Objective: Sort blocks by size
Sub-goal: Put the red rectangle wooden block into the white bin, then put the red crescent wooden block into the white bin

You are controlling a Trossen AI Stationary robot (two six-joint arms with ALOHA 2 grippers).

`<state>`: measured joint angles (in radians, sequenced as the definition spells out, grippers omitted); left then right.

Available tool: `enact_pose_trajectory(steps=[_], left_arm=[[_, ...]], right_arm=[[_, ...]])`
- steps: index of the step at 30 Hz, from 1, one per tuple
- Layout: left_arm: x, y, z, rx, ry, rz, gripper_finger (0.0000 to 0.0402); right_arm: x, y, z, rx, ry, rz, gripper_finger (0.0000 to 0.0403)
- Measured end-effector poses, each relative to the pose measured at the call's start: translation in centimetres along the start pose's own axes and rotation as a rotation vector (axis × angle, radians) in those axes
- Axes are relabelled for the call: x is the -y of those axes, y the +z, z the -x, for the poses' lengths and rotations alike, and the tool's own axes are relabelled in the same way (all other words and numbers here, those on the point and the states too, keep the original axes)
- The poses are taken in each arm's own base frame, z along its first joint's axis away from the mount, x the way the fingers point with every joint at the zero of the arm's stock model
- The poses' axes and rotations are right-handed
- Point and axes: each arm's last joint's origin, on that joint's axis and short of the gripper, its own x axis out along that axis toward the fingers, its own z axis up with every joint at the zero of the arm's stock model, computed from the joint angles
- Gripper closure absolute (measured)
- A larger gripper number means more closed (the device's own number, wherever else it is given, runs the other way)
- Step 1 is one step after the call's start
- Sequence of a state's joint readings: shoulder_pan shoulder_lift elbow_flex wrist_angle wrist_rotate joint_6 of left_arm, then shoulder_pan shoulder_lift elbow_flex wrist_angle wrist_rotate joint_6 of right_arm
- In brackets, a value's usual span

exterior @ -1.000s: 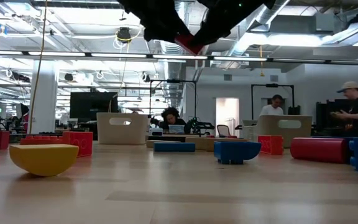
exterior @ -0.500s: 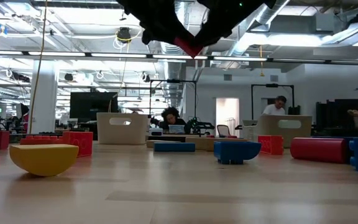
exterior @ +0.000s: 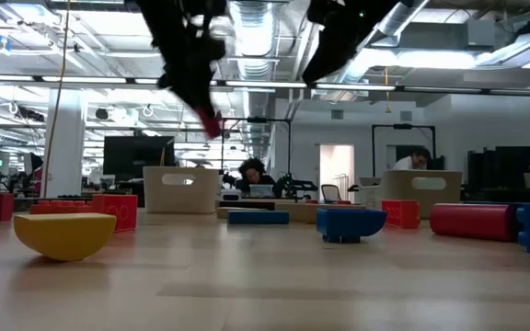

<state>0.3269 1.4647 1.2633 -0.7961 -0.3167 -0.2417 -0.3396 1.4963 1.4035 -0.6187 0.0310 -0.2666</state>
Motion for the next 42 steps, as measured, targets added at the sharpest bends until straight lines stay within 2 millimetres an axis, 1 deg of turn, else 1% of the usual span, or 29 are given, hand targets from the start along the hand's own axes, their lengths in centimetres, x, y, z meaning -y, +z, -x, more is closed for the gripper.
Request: enact_pose_trajectory(steps=[3,6,7,10,12,14,16,19,22,25,30,33,36,38,40,42], left_arm=[[-1.3,-0.3,-1.3,-0.069,0.095,0.047,0.0274],[-1.9,-0.1,-2.4,-0.099,0.096,0.065,0.0273],[-2.0,-0.1,-2.9,-0.116,0.088,0.069,0.0263],[-2.3,-0.2,-3.7,-0.156,0.065,0.123,0.0199],[-2.6,-0.3,-3.8,-0.175,0.042,0.147,0.0156],[-2.7,-0.3,-3.8,-0.181,0.032,0.153,0.0126],[-2.8,-0.3,-3.3,-0.174,0.030,0.153,0.0113],[-3.0,-0.2,-2.4,-0.143,0.022,0.170,0.0110],[-3.1,-0.2,-1.1,-0.106,0.013,0.209,0.0114],[-3.0,-0.2,0.6,-0.054,-0.011,0.246,0.0117],[-2.9,-0.2,3.0,0.033,-0.041,0.291,0.0118],[-3.0,-0.2,4.0,0.077,-0.049,0.303,0.0118],[-3.2,-0.2,4.7,0.109,-0.050,0.317,0.0118],[-3.3,-0.1,5.0,0.127,-0.053,0.326,0.0118],[-3.3,-0.1,5.0,0.130,-0.051,0.328,0.0118],[-3.3,-0.1,5.0,0.127,-0.050,0.326,0.0118]], right_arm=[[-0.3,-0.1,-0.4,-0.016,0.010,-0.022,0.0131],[-0.8,-0.1,-0.6,-0.033,0.027,-0.015,0.0131],[-1.0,-0.1,-0.8,-0.030,0.032,-0.011,0.0131],[-1.6,-0.4,-0.8,-0.072,0.053,-0.018,0.0131],[-1.9,-0.9,-0.8,-0.127,0.094,-0.017,0.0131],[-2.3,-1.6,-1.0,-0.189,0.162,0.000,0.0131],[-2.9,-2.4,-1.7,-0.252,0.219,0.022,0.0131],[-4.1,-4.4,-3.1,-0.308,0.317,0.077,0.0131],[-5.1,-6.7,-4.7,-0.308,0.372,0.125,0.0131],[-5.9,-8.6,-5.9,-0.310,0.381,0.147,0.0131],[-6.4,-10.1,-7.0,-0.251,0.370,0.174,0.0131],[-6.2,-10.7,-7.6,-0.207,0.349,0.168,0.0131],[-5.9,-11.4,-8.4,-0.205,0.337,0.159,0.0131],[-5.8,-12.2,-8.9,-0.241,0.343,0.158,0.0131],[-5.9,-12.5,-9.7,-0.250,0.346,0.156,0.0131],[-6.2,-13.3,-10.5,-0.291,0.360,0.154,0.0131]])
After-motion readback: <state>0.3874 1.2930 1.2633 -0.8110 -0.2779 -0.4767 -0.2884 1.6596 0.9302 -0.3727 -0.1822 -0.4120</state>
